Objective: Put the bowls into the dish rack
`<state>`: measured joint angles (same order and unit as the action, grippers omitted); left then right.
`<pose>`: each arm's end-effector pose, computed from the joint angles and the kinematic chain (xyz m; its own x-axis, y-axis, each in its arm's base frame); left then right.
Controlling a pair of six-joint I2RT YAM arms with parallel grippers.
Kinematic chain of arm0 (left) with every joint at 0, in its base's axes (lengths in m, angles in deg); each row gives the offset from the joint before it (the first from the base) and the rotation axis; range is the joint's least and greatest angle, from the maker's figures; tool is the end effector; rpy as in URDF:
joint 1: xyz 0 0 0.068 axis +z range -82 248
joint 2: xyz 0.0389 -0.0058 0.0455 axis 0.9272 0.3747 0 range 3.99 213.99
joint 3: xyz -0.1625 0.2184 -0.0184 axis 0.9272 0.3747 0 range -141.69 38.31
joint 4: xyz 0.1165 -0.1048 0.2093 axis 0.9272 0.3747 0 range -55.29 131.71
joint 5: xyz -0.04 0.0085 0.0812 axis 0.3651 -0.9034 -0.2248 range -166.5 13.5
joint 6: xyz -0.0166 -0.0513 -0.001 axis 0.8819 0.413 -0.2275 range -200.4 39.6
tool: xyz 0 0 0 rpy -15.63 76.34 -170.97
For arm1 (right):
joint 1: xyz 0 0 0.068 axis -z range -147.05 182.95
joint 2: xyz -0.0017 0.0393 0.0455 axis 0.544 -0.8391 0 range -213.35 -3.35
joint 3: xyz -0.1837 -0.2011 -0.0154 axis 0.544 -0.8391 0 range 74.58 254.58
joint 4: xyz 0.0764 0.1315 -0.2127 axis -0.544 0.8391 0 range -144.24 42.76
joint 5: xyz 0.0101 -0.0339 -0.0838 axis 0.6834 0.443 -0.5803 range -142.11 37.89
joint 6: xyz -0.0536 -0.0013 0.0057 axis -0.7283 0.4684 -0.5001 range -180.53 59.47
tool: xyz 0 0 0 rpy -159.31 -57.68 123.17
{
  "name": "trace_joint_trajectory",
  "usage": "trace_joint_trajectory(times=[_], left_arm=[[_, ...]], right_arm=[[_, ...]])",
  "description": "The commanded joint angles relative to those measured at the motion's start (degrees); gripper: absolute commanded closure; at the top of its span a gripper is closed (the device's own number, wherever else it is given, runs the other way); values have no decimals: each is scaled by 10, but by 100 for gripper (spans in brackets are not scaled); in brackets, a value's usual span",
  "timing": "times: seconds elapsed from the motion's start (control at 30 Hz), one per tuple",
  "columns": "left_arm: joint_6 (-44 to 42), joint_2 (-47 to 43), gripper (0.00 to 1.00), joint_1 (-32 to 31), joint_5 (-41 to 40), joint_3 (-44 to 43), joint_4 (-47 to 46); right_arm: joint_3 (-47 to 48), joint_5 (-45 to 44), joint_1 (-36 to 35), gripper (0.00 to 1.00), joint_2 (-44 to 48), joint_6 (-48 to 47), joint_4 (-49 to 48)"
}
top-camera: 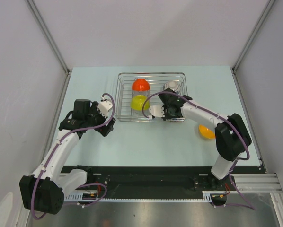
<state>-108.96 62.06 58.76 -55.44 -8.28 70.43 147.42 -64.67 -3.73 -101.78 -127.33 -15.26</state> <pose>0.2005 -0.0456 0.2690 -0.4493 0.5251 -0.7228 0.6895 0.7183 0.0932 0.2872 0.2042 0.2247 0.1819 -0.9832 0.0113 -0.8659 -0.1656 -0.4719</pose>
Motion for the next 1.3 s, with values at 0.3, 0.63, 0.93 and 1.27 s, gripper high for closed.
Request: trace_joint_trajectory(times=[0.3, 0.63, 0.93, 1.27], left_arm=[[-6, -15, 0, 4, -8, -21, 2], [-11, -25, 0, 3, -15, -19, 5], [-14, -28, 0, 3, -4, -9, -8], [-9, -22, 0, 3, 15, -10, -19]], right_arm=[[63, 42, -1, 79, -20, 47, 45], [150, 69, 20, 77, 30, 109, 59], [153, 161, 188, 56, 137, 266, 84], [-50, 211, 398, 17, 277, 333, 37]])
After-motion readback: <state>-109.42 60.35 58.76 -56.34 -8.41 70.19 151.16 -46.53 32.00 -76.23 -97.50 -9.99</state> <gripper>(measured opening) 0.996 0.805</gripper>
